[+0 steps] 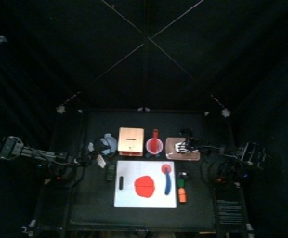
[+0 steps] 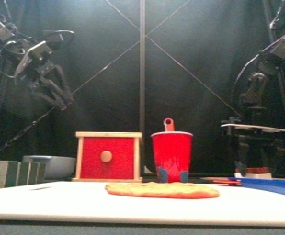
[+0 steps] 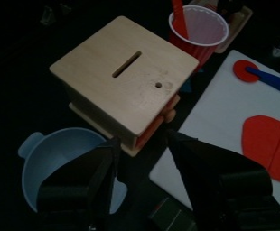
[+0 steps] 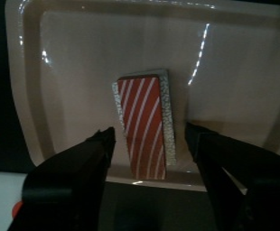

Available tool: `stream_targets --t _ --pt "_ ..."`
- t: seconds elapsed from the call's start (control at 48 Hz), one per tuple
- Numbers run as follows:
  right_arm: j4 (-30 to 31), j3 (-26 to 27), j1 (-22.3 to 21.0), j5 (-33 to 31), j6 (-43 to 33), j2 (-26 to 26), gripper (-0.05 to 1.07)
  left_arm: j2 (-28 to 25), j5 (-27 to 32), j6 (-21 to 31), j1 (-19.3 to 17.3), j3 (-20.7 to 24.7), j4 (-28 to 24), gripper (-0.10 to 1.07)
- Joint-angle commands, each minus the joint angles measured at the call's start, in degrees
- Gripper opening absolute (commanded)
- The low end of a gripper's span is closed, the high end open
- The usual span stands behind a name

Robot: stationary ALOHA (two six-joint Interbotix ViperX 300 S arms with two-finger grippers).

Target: Grab bottom half of dough

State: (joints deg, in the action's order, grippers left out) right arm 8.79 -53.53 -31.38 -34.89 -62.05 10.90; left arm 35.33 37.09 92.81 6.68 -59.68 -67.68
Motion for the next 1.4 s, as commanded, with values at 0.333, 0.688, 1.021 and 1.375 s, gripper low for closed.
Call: stream_targets --t 0.333,0.688,1.021,1.375 --pt "2.37 3.78 3.25 -0.09 0.35 6.59 0.96 -0.09 -0.09 0.00 -0.09 1.76 -0.44 0.83" --pt "15.03 2.11 12.83 5.19 1.14 19.51 0.96 0.70 -3.34 -0.26 0.18 3.69 -3.25 0.83" --pt "31.46 -0.62 24.61 20.21 0.97 26.89 0.96 0.70 -10.20 0.44 0.26 5.98 -12.22 0.83" --pt "32.26 -0.97 24.79 22.94 1.14 26.72 0.96 0.70 -11.16 -0.18 -0.53 6.33 -15.12 0.83"
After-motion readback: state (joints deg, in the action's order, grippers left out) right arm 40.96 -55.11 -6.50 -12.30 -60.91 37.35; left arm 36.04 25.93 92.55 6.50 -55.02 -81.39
